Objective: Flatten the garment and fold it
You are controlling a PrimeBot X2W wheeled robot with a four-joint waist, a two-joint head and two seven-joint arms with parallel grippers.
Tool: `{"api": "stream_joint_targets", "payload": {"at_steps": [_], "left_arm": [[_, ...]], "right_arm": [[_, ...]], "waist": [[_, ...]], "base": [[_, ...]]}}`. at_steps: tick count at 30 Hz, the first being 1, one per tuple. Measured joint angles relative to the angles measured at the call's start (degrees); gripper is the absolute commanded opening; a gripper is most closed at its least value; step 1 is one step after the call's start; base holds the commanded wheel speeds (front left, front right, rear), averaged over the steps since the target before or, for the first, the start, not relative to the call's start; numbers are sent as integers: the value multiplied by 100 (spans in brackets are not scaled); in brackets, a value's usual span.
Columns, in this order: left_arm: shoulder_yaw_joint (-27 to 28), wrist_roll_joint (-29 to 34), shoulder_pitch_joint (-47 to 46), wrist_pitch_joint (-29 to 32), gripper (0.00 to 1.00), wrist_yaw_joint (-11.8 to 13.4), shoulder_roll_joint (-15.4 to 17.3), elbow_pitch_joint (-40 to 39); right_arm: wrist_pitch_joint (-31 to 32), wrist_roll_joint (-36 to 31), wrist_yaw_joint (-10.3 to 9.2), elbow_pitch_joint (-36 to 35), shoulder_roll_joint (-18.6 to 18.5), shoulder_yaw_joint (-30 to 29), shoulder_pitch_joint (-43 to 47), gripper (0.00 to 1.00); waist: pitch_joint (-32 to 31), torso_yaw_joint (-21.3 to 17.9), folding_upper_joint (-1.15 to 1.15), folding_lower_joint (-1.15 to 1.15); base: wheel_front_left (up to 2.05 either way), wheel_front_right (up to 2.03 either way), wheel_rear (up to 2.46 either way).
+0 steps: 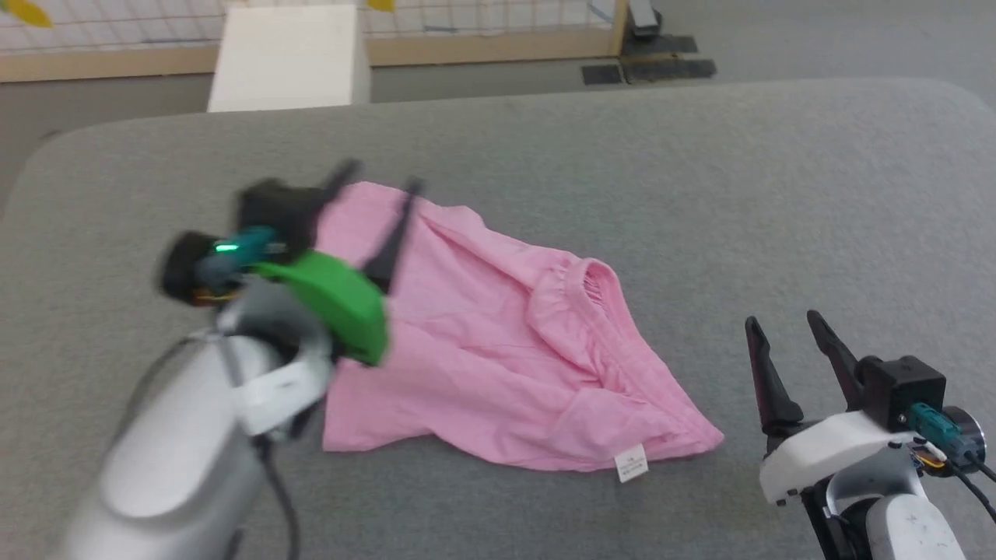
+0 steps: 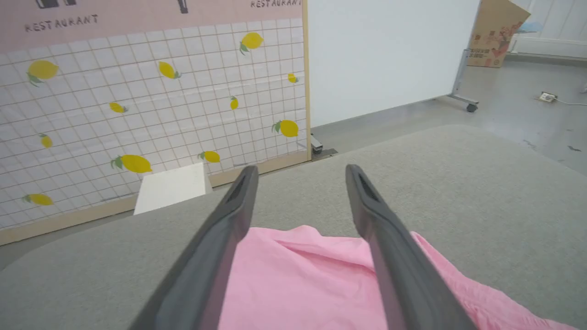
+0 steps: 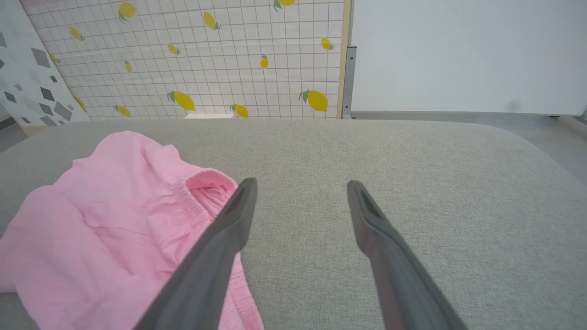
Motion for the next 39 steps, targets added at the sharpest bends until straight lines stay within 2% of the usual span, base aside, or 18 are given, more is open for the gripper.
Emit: {"api": "stream_joint_targets", "payload": {"at_steps": [4,8,14,19,23,31,36,39], "left_arm": [[493,20,438,-454,100,328,458,-94],[770,18,1171,-802,100,654,744,-197],[694,27,2231,-1109,100,980,737,-450],[597,1,2411,-1269,100,1016,591,-634],[520,12,2328,-1295,100,962,520,-682],[382,147,1974,-1373,100,906,292,-573],[330,157,1868,-1483,100,867,125,-425],[293,159,1797,-1543,100,848,37,-328]], "right_arm": [[98,7,0,-99,1,19,86,100],[174,32,0,-193,2,23,172,100],[300,97,0,-305,0,25,308,100],[623,201,0,-481,-162,164,342,100],[1546,470,0,-556,-592,520,165,100],[3588,1267,0,-356,-1737,1265,-1271,100],[4485,1510,0,104,-2131,1543,-2072,100],[4940,1633,0,488,-2236,1637,-2341,100]], "waist": [[-147,196,0,0],[-279,356,0,0],[-357,572,0,0],[-306,783,0,0],[-157,984,0,0],[271,1452,0,0],[520,1807,0,0],[655,2026,0,0]], "base": [[0,0,0],[0,0,0],[0,0,0],[0,0,0],[0,0,0],[0,0,0],[0,0,0],[0,0,0]]}}
